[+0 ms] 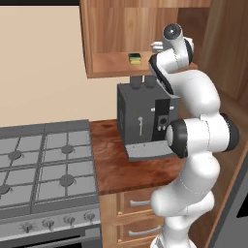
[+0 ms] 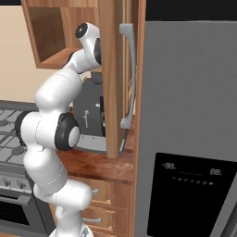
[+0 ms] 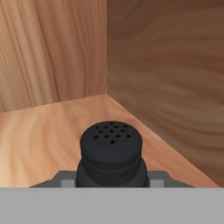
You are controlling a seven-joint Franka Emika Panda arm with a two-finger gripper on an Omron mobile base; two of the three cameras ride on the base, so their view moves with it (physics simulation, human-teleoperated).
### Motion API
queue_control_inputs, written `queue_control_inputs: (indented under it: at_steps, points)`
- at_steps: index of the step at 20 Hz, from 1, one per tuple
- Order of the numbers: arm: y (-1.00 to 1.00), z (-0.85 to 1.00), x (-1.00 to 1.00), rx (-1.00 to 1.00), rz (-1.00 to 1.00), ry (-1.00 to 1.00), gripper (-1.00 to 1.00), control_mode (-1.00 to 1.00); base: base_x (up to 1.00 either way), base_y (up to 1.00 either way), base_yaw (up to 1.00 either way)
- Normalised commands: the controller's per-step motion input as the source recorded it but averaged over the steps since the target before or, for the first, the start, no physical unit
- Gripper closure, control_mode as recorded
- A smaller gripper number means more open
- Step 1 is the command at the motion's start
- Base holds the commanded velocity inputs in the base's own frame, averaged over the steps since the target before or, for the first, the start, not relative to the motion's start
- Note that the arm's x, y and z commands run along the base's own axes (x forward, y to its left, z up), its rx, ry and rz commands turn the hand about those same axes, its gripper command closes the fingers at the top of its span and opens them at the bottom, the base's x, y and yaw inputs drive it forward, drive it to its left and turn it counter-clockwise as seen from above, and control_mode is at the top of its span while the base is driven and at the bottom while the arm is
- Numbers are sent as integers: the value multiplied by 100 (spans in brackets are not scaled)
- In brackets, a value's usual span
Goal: The dining table condiment station is running low on shaker. Refill the condiment station by opening the cabinet and taking the shaker from the cabinet and placing it on the dining table.
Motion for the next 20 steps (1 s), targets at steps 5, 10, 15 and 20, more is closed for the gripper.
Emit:
queue_control_inputs:
  at_steps: [5, 10, 15, 20]
  points:
    - [0, 0, -13, 0, -1, -2, 100, -100, 0, 0, 0]
    - [34, 5, -75, 0, -7, -13, 100, -100, 0, 0, 0]
    - [81, 3, -71, 0, -9, -1, 100, -100, 0, 0, 0]
    - [69, 2, -83, 3, -8, 0, 100, -100, 0, 0, 0]
